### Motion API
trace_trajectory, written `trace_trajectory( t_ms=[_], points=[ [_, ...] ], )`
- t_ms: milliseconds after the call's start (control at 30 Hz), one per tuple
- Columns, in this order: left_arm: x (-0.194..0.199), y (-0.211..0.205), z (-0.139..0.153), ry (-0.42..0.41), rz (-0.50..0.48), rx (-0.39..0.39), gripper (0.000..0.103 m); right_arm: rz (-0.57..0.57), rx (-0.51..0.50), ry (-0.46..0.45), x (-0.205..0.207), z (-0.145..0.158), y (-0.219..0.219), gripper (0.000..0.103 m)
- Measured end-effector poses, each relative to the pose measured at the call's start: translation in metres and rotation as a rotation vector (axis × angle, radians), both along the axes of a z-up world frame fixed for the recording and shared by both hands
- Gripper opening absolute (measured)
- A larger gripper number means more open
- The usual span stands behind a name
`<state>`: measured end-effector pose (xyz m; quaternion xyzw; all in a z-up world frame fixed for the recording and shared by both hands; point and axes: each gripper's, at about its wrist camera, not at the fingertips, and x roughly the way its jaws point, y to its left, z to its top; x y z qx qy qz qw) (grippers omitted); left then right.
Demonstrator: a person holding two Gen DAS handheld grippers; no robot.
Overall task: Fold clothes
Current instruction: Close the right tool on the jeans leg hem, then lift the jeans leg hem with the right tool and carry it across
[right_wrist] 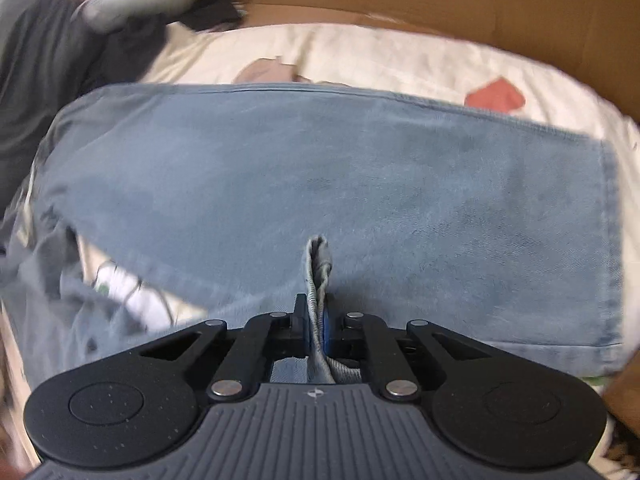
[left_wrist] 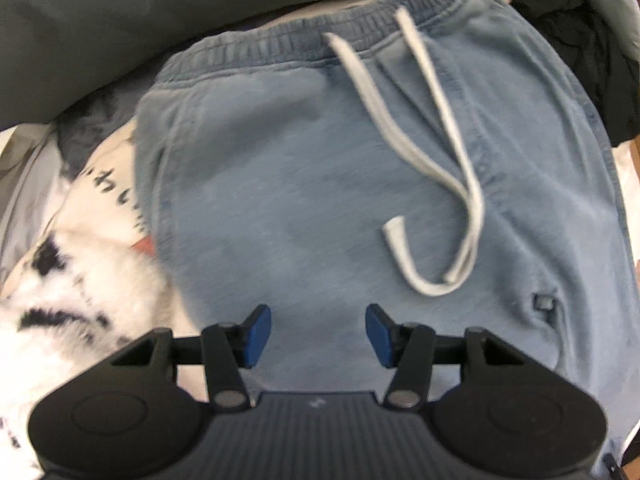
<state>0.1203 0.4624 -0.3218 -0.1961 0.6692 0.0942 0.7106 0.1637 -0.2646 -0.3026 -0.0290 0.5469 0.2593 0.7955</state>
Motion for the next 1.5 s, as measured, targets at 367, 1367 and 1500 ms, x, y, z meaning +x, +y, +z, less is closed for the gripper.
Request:
trace_trajectory(
  t_ms=[367,1367,1500],
  points=[
    [-0.011,0.005,-0.006,0.019,0.013,0.018,0.055,-0.094,0.011,0.023,-0.053,0.042,-0.055,0.003],
    [-0.038,0.008,-0.007,0.072,-0.130,0.047,0.055,-0.368,-0.079,0.320,-0.205,0.006,-0.179,0.014],
    [-0.045,0.009,-0.014,0.085,-0.127,0.038,0.055,-0.449,-0.012,0.374,-0.210,0.006,-0.195,0.016]
  ],
)
